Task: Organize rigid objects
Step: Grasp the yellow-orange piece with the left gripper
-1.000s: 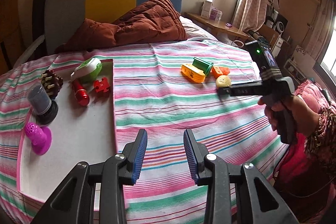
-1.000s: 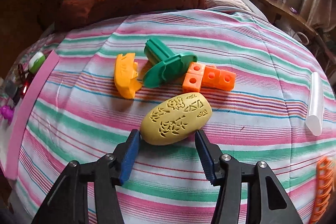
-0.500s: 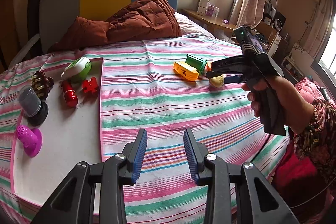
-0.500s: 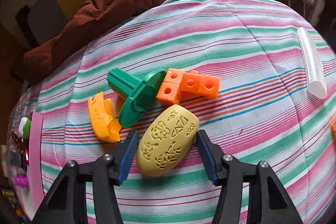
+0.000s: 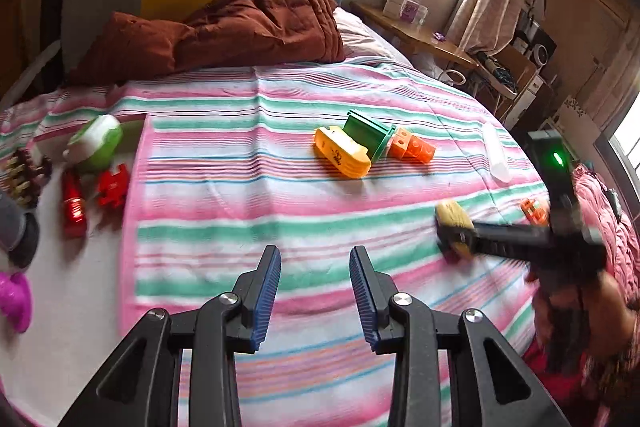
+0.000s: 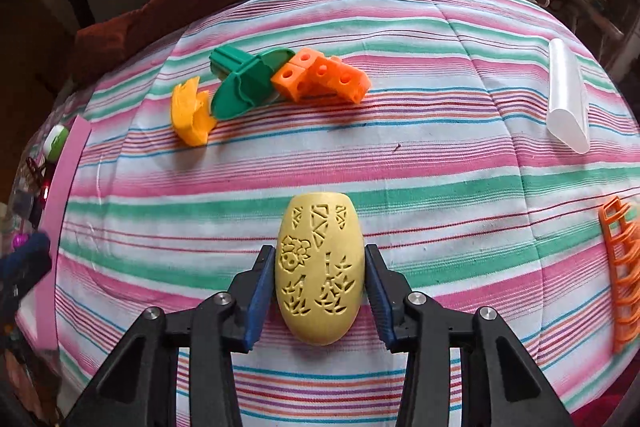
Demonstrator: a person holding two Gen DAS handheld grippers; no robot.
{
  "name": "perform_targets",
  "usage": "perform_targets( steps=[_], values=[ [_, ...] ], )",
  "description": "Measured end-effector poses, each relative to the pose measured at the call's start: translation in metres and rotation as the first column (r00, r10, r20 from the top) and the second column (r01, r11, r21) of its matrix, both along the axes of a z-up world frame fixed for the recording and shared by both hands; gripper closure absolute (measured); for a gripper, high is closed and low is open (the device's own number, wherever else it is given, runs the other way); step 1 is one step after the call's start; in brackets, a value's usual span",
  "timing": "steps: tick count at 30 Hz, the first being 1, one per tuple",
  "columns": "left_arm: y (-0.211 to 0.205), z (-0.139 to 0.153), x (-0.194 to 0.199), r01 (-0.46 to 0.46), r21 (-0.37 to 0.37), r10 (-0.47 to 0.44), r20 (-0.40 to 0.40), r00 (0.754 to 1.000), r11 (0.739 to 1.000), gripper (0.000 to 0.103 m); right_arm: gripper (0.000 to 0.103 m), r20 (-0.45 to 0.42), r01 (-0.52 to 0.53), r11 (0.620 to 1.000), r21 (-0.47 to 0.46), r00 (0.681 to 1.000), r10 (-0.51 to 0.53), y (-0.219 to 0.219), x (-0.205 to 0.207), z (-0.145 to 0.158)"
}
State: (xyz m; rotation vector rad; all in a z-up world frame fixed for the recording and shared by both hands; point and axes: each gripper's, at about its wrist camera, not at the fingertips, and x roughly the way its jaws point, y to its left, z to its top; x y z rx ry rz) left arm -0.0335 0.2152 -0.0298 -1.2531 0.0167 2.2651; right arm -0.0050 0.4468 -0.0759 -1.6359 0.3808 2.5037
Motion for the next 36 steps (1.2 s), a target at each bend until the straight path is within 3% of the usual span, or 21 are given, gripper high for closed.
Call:
perform_targets(
  steps=[4, 10, 15, 17, 25, 29, 33, 36],
  values=[
    [0.032, -0.013, -0.030, -0.011, -0.015, 0.012, 0.054, 0.998, 1.000, 0.067, 0.059, -0.030, -0.022, 0.999, 0.041, 0.999, 0.023, -0.003, 0.006, -0.002],
    [0.067, -0.025, -0.076, -0.071, 0.035, 0.066, 0.129, 0.989, 0.997, 0.067, 0.059, -0.033, -0.011, 0.999, -0.047, 0.999, 0.009, 0.010, 0.001, -0.003],
    [0.082, -0.044, -0.116, -0.157, 0.041, 0.147, 0.196, 0.970, 0.987, 0.067, 0.059, -0.030, -0.020, 1.000, -0.019, 0.999, 0.019, 0.005, 0.001, -0.003],
    [0.086, -0.052, -0.127, -0.161, 0.051, 0.146, 0.224, 0.964, 0.986, 0.060, 0.059, -0.028, -0.034, 0.999, 0.005, 0.999, 0.034, 0.002, 0.000, -0.002],
    [0.072, -0.045, -0.109, -0.089, -0.015, 0.090, 0.143, 0.986, 0.996, 0.060, 0.059, -0.024, -0.005, 0.999, -0.054, 1.000, 0.004, 0.009, -0.002, 0.000],
    [0.059, -0.039, -0.105, -0.117, -0.036, 0.121, 0.129, 0.984, 0.992, 0.063, 0.059, -0.021, -0.002, 0.998, -0.059, 1.000, 0.001, 0.011, -0.003, 0.000],
    [0.068, -0.029, -0.099, -0.067, 0.002, 0.066, 0.093, 0.993, 0.998, 0.062, 0.059, -0.022, -0.002, 0.998, -0.058, 1.000, 0.001, 0.007, -0.003, 0.000],
    [0.086, -0.033, -0.092, -0.018, -0.072, 0.022, 0.055, 0.998, 0.997, 0.062, 0.059, -0.023, -0.003, 0.998, -0.059, 1.000, 0.001, 0.008, 0.001, 0.000]
  ],
)
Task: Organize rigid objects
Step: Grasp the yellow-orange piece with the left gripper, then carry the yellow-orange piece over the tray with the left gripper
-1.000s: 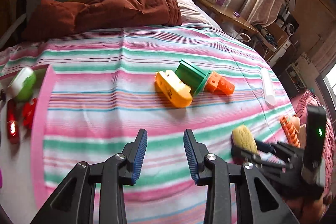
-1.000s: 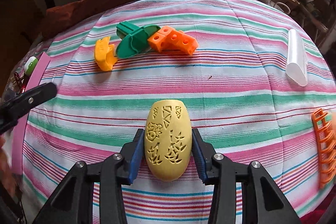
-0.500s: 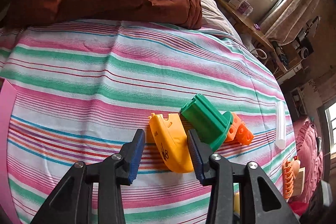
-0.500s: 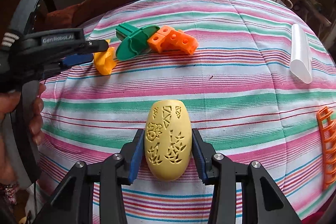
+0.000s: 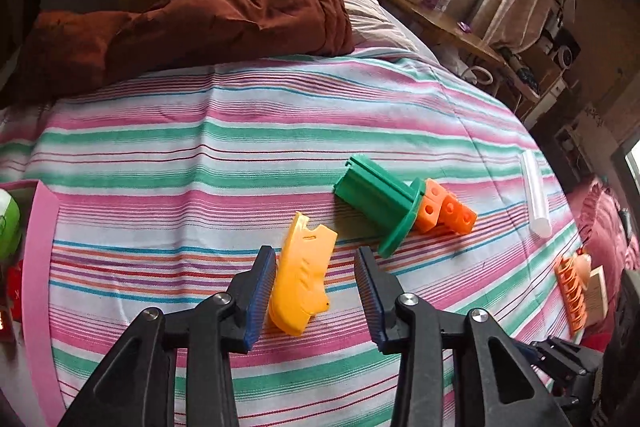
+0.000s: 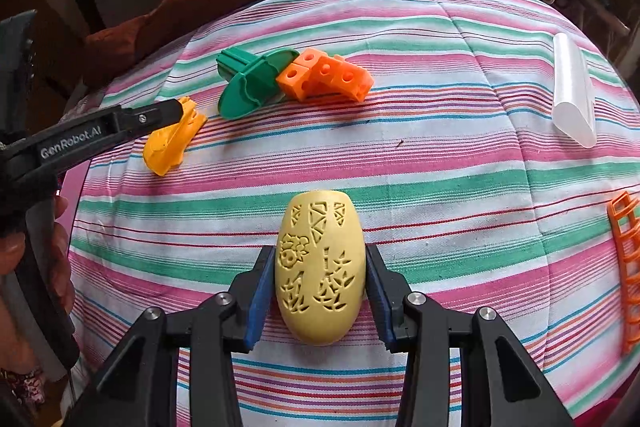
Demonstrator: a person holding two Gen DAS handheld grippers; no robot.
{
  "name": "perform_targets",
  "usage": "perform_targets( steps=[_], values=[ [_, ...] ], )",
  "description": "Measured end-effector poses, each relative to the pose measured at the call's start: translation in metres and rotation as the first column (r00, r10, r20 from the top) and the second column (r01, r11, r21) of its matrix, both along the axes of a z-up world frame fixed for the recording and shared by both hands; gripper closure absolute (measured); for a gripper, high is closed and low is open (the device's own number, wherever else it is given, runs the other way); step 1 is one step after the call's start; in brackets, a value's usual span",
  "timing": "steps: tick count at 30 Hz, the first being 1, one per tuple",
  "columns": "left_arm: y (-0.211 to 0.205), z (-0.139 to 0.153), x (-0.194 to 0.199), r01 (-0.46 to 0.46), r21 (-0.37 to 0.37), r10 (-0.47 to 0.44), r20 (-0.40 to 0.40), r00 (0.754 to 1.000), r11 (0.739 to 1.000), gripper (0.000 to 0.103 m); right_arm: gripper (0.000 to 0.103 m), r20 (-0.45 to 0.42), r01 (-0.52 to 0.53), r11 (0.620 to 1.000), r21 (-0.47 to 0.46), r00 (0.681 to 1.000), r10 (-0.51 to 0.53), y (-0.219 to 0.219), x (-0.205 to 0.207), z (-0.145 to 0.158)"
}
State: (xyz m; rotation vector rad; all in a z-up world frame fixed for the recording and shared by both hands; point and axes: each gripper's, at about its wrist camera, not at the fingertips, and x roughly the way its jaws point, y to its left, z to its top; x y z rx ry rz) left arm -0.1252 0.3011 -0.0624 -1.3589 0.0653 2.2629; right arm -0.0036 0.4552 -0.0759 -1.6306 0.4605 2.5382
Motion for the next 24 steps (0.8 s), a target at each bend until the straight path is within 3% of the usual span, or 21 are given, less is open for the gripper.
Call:
perform_targets(
  steps=[3, 5, 10, 24],
  values=[
    [0.010, -0.008, 0.005, 0.030, -0.081, -0.034, -0.047, 0.998, 0.996, 0.063, 0.059, 0.000, 0.000, 1.000, 0.000, 1.000, 0.000, 0.000, 0.000, 0.000],
    [0.010, -0.015, 0.006, 0.034, -0.104, -0.040, -0.048, 0.998, 0.994, 0.072, 0.059, -0.001, -0.001, 1.000, 0.000, 1.000, 0.001, 0.001, 0.000, -0.001],
    [0.000, -0.017, 0.011, 0.056, -0.115, -0.065, -0.076, 0.995, 0.992, 0.073, 0.059, -0.002, -0.008, 1.000, 0.007, 1.000, 0.008, 0.001, 0.000, -0.001],
    [-0.047, -0.008, 0.052, 0.023, 0.003, -0.023, -0.036, 0.999, 1.000, 0.073, 0.059, -0.043, -0.094, 0.996, 0.007, 0.995, 0.094, -0.020, 0.000, 0.001]
  ],
)
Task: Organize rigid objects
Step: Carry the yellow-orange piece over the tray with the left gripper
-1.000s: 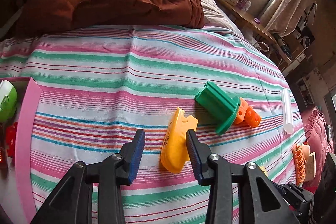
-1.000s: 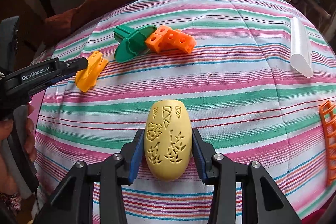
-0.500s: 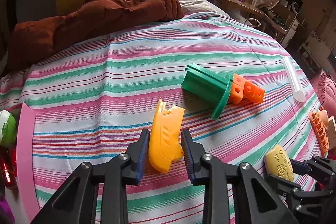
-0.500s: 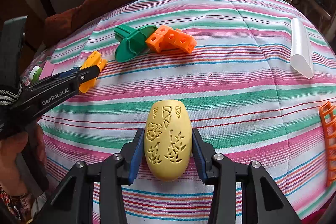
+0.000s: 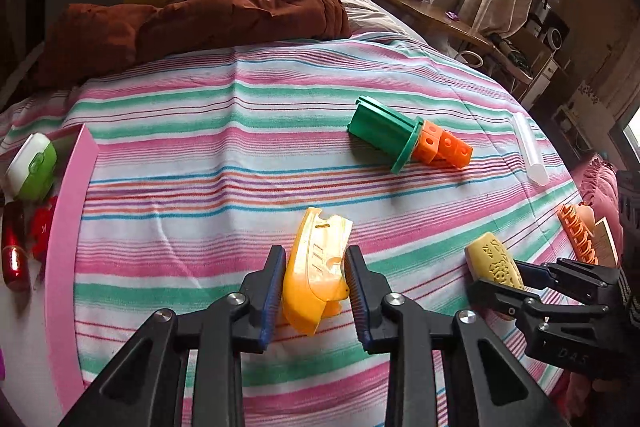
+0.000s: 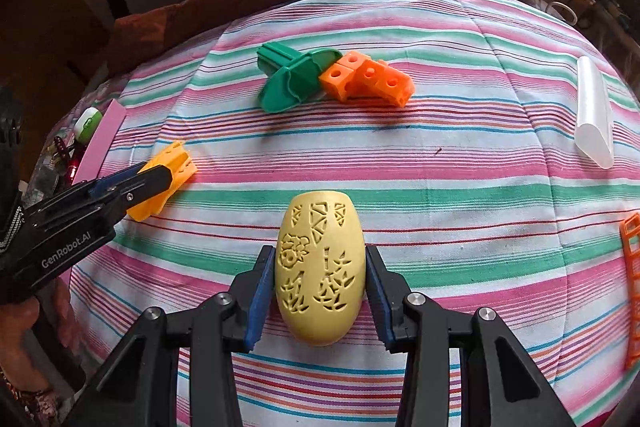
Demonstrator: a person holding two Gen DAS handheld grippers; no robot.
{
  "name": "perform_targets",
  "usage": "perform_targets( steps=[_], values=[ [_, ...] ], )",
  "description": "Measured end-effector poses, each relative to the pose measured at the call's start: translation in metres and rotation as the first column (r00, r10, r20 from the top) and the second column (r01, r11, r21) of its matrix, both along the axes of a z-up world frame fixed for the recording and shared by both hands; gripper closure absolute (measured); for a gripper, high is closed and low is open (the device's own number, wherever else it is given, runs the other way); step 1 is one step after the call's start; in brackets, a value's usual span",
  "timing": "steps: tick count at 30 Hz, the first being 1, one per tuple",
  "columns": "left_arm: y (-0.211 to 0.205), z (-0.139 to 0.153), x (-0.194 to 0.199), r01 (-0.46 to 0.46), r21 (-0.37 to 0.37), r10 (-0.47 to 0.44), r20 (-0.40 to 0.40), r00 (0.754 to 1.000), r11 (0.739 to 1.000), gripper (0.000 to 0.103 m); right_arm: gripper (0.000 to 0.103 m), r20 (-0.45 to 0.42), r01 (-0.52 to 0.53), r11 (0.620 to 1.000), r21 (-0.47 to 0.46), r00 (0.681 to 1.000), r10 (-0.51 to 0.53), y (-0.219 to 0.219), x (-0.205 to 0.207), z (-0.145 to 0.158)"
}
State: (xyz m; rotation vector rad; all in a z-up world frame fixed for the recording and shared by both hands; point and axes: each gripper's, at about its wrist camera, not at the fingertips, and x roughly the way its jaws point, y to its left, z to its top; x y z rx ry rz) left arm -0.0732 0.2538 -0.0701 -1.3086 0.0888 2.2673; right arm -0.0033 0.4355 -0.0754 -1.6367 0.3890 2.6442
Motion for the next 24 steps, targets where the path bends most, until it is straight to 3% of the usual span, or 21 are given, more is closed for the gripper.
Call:
perform_targets(
  steps=[6, 14, 24],
  values=[
    [-0.010, -0.008, 0.014, 0.012, -0.015, -0.011, 0.022, 1.000, 1.000, 0.071, 0.059, -0.001, -0.025, 0.999, 0.023, 1.000, 0.025, -0.008, 0.002, 0.000],
    [0.001, -0.009, 0.017, 0.040, -0.090, -0.042, -0.018, 0.999, 0.995, 0.072, 0.059, 0.000, -0.041, 0.998, 0.040, 0.999, 0.041, -0.009, 0.001, -0.001],
    [-0.031, 0.015, 0.030, 0.009, 0.036, -0.009, -0.013, 1.000, 0.999, 0.073, 0.059, -0.006, -0.048, 0.997, 0.056, 0.999, 0.048, -0.010, 0.002, 0.000]
  ],
)
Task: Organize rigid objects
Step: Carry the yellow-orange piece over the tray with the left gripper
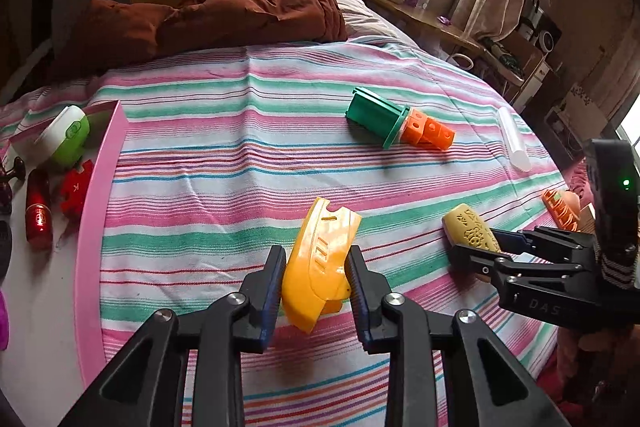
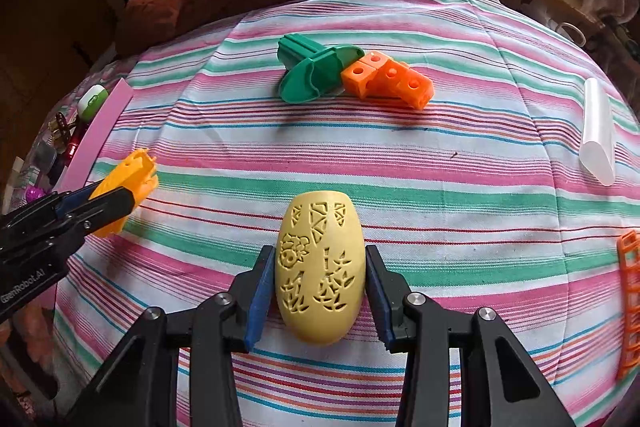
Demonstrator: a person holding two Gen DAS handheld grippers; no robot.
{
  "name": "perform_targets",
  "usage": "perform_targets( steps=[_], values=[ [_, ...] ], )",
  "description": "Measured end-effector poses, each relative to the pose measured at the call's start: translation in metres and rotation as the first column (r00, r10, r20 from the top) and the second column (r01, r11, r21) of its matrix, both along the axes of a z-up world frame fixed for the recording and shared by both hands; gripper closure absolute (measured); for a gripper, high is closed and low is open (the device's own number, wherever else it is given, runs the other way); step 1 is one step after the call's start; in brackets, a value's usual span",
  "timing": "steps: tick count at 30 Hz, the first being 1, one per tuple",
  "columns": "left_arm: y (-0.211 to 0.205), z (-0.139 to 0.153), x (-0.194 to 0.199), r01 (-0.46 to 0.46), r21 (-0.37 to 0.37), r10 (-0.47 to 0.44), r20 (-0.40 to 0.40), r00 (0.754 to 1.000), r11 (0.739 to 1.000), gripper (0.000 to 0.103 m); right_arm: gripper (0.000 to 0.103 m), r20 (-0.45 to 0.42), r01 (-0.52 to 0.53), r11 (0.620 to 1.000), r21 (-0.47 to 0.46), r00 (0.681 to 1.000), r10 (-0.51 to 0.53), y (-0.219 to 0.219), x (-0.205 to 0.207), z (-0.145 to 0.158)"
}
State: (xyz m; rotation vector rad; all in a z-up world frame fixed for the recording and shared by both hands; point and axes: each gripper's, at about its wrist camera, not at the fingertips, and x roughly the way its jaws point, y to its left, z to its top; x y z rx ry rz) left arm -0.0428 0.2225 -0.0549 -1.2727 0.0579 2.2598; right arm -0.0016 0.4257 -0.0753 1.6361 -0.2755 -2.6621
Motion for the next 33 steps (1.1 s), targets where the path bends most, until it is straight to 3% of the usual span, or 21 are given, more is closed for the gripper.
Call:
perform_targets(
  steps=[9, 16, 26, 33],
  values=[
    [-0.050, 0.031, 0.013, -0.071, 0.071, 0.076, -0.067, 0.995, 0.995, 0.073, 0.059, -0.003, -0.001, 1.000, 0.005, 1.000, 0.001, 0.001, 0.001, 0.001],
    [-0.108, 0.037, 0.008, -0.185, 0.074, 0.191, -0.088, 0.978, 0.980, 0.073, 0.059, -0.004, -0.002, 1.000, 0.016, 1.000, 0.002, -0.001, 0.001, 0.003],
    [-0.191, 0.019, -0.019, -0.439, 0.016, 0.439, -0.064, 0.896, 0.898, 0.073, 0.059, -0.009, -0.005, 0.999, 0.033, 1.000, 0.006, -0.002, 0.003, 0.003],
    [-0.207, -0.005, -0.044, -0.512, -0.040, 0.512, -0.016, 0.859, 0.858, 0.073, 0.059, -0.013, -0.008, 0.999, 0.040, 1.000, 0.008, -0.003, 0.003, 0.002]
  ],
)
